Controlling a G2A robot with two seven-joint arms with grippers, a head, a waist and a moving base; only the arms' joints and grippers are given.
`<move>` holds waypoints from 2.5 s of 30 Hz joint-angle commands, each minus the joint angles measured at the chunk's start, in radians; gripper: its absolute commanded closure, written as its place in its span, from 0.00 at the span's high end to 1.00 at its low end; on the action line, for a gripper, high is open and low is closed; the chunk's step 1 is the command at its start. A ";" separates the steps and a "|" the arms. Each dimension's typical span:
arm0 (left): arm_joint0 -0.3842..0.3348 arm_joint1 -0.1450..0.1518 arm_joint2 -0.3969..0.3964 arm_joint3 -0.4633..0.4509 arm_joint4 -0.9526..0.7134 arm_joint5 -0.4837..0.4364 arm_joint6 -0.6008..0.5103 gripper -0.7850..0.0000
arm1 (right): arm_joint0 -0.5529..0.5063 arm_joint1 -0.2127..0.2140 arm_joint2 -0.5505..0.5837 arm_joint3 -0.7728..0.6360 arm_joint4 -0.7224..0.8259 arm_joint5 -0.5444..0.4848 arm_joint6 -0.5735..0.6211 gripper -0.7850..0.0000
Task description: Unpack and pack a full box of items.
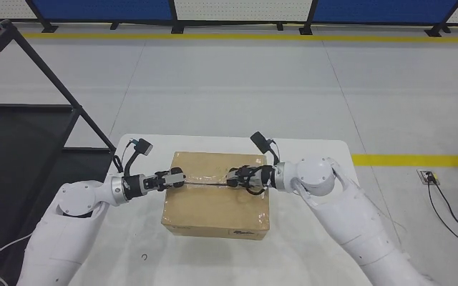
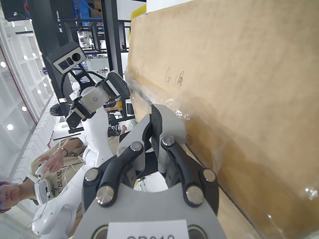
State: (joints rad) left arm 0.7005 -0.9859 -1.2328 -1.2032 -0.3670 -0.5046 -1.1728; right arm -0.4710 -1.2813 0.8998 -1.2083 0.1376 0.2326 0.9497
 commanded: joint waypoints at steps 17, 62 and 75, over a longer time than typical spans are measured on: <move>-0.018 0.003 0.002 0.031 -0.014 -0.013 -0.011 1.00 | -0.045 0.032 0.047 -0.123 -0.151 0.216 -0.020 0.00; 0.261 0.088 -0.324 -0.073 -0.059 -0.137 0.092 1.00 | 0.188 -0.188 -0.276 0.204 0.026 0.053 -0.135 0.00; 0.310 0.101 -0.372 -0.060 -0.103 -0.168 0.076 1.00 | 0.242 -0.296 -0.348 0.341 0.083 -0.024 -0.211 0.00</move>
State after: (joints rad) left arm 1.0063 -0.8860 -1.6011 -1.2642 -0.4663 -0.6689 -1.0942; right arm -0.2328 -1.5683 0.5566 -0.8801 0.2165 0.2139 0.7419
